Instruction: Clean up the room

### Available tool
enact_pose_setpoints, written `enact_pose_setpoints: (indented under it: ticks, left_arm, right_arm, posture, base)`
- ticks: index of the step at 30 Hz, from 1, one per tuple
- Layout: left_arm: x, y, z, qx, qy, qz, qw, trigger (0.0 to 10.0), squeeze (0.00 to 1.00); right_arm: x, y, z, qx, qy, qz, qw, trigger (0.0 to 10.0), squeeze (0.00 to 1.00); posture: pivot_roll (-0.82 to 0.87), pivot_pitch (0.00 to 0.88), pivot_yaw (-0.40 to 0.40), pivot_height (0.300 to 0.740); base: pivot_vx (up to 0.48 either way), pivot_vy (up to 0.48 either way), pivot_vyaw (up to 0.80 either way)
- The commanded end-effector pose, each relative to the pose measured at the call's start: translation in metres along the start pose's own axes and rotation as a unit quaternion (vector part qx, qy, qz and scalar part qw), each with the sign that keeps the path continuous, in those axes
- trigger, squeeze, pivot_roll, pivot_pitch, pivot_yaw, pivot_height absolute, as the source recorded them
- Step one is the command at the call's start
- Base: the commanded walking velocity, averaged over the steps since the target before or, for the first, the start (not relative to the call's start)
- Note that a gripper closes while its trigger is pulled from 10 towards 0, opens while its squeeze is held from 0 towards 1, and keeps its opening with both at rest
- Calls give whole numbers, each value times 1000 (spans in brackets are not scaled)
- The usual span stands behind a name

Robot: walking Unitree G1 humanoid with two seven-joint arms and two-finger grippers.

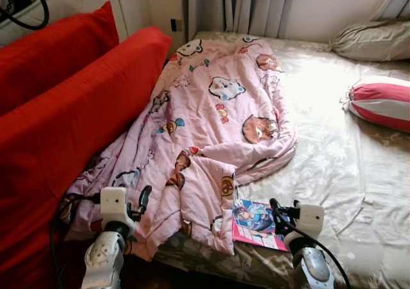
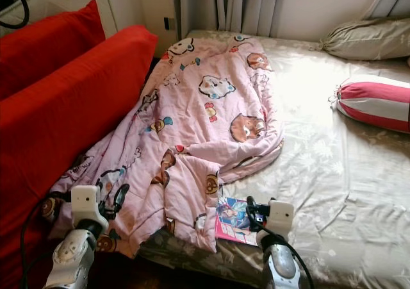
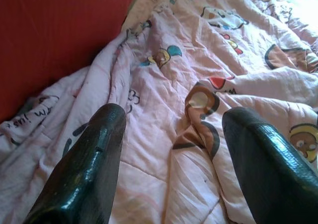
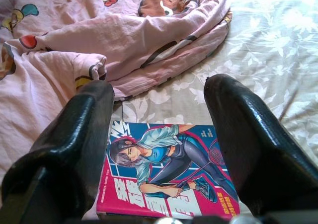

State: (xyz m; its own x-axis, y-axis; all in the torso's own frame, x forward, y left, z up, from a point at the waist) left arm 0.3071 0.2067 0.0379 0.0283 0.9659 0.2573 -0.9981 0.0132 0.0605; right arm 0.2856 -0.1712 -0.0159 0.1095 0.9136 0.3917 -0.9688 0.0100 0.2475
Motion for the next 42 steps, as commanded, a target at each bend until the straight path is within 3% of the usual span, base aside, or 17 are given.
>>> enact_pose_setpoints:
  ticks: [1,9,23,30,42]
  left_arm:
    - [-1,2,-3,10,12,2,1000,10000,0]
    - [-3,0,-1,14,32,3,999,10000,0]
    - [-1,1,-5,27,30,4,999,10000,0]
    - [1,0,-3,25,35,11,999,10000,0]
    - [1,-1,-3,26,34,12,999,10000,0]
  right_arm:
    - [0,1,-2,7,2,0,1000,10000,0]
    - [1,1,-6,21,16,8,1000,10000,0]
    - [3,-4,0,24,29,11,999,10000,0]
    - [3,-4,-3,27,26,10,999,10000,0]
    - [4,-4,-1,20,21,12,1000,10000,0]
  posture:
    - [14,142,-29,736]
    - [19,147,-33,686]
    - [18,148,-36,686]
    - [20,134,-36,642]
    - [23,134,-40,637]
  base:
    - [0,0,0]
    - [0,0,0]
    - [0,0,0]
    - [0,0,0]
    - [0,0,0]
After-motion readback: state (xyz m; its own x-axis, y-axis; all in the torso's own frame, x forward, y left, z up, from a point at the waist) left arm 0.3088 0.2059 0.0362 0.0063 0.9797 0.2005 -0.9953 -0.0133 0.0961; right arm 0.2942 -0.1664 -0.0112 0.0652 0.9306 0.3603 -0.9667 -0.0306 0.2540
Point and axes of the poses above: a point about 5 cm out from each wrist's last joint towards the gripper, its own y axis pointing back from the gripper into the wrist, its own z axis along the axis of the wrist's last joint, x = y × z, the point moved 3 cm from there along -y, pointing out of the wrist towards the gripper, and after that the axes turned 15 degrees about -y, right-handed, at the moved point
